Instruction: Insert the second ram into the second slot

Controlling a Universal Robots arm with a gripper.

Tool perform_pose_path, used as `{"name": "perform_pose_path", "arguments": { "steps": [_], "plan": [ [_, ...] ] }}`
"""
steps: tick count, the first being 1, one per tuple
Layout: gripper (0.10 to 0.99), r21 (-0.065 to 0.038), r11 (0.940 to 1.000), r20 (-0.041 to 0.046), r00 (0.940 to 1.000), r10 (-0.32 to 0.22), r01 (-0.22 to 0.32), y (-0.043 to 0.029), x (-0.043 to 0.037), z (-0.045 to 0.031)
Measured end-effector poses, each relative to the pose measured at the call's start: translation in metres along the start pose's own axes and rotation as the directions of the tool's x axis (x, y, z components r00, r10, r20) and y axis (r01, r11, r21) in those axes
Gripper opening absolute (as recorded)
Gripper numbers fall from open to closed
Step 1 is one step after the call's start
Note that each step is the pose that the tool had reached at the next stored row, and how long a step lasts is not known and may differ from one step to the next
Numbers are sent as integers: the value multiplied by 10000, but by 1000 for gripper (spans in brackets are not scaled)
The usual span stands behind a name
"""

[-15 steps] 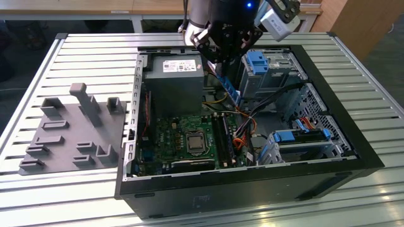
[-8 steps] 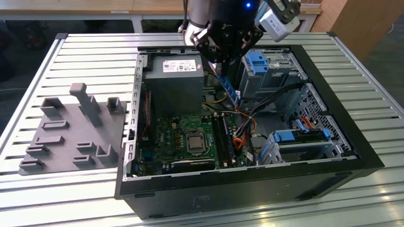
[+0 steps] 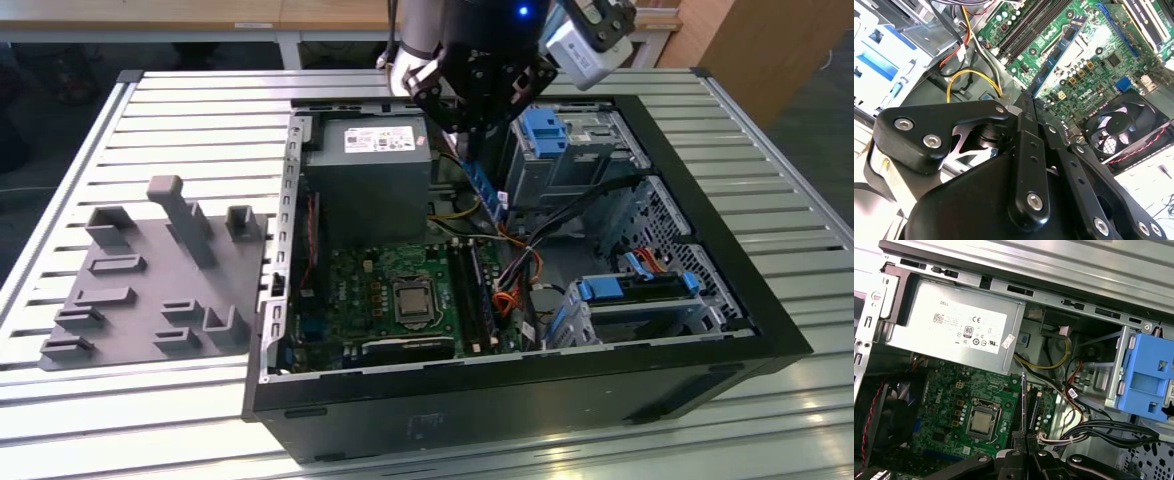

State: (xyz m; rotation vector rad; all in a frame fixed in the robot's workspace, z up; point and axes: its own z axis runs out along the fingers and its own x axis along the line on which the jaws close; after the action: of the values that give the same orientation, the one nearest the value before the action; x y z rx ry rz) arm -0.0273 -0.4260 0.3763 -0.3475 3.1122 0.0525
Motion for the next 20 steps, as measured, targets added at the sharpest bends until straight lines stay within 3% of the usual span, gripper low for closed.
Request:
{"name": "perform_pose_path", "arguments": {
  "steps": [20],
  "plan": [
    [122, 9, 9971, 25, 9971, 764, -764, 0, 0, 0]
  ]
}}
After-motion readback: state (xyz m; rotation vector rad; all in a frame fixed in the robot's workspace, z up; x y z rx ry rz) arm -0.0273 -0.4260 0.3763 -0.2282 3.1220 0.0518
